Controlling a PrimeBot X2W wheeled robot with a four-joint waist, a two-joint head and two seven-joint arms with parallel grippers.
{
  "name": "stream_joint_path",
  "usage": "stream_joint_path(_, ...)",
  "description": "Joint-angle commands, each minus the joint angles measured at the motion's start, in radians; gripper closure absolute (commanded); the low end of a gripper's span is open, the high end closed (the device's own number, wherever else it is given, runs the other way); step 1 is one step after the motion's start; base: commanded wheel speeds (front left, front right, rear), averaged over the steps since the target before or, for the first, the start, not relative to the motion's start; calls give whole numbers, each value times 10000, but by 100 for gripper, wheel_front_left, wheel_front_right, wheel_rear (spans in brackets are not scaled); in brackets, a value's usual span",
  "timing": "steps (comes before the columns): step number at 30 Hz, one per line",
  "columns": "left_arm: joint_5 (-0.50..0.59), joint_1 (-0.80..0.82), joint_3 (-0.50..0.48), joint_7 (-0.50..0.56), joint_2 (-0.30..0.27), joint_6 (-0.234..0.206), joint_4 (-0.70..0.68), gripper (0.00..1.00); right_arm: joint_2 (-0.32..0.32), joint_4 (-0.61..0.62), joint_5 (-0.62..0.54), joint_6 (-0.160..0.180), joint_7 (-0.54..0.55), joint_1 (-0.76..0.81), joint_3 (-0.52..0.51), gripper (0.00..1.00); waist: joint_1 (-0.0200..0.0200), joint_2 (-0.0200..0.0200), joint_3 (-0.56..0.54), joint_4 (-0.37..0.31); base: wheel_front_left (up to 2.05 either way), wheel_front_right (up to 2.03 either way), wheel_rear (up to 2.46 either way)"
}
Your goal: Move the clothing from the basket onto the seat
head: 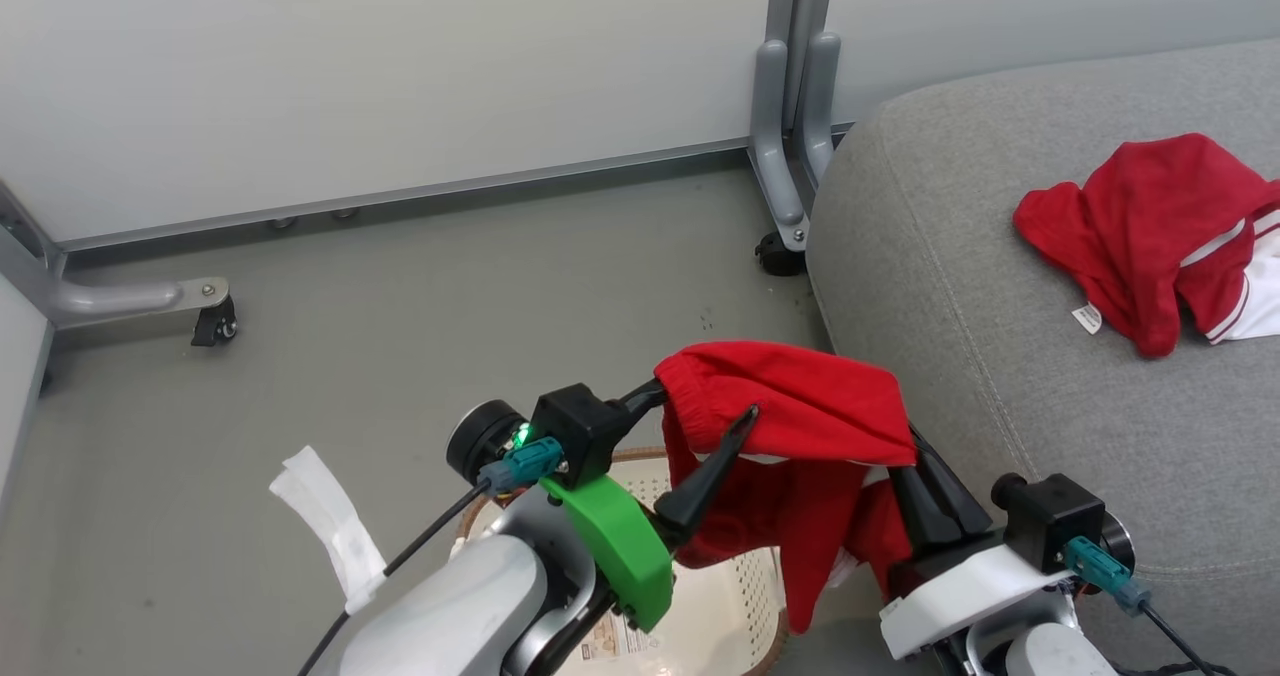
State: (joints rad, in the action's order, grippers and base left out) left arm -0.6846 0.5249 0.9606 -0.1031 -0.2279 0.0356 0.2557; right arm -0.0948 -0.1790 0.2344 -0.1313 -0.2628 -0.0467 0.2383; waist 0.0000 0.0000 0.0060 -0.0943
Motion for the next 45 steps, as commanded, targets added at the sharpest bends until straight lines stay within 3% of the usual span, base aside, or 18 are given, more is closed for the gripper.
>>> stream_joint_path(1,-39,-237,-28,-107,-137,56,1,0,30,66,-12,10,-31,-69,-39,100,0,0,19,-61,0,0,0)
stream_joint_path(4,-2,-419,-10,-174,-381,19,71,0,49,128,-61,10,-31,-68,-139,100,0,0,29,-132,0,0,0)
stream_joint_path(18,-519,-1934,-1032,-1292,-1268,-906,-266,0,157,308,-99,10,-31,126,-473,100,0,0,66,-620,0,0,0)
stream_joint_path(30,577,-3226,-2038,-1618,-1579,-1589,-1362,0,213,809,35,10,-31,544,-963,100,0,0,238,-1354,0,0,0)
stream_joint_path(45,2449,-4306,-3001,-1615,-1692,-898,-1960,0,356,1869,-214,10,-31,875,-1167,100,0,0,963,-3540,0,0,0)
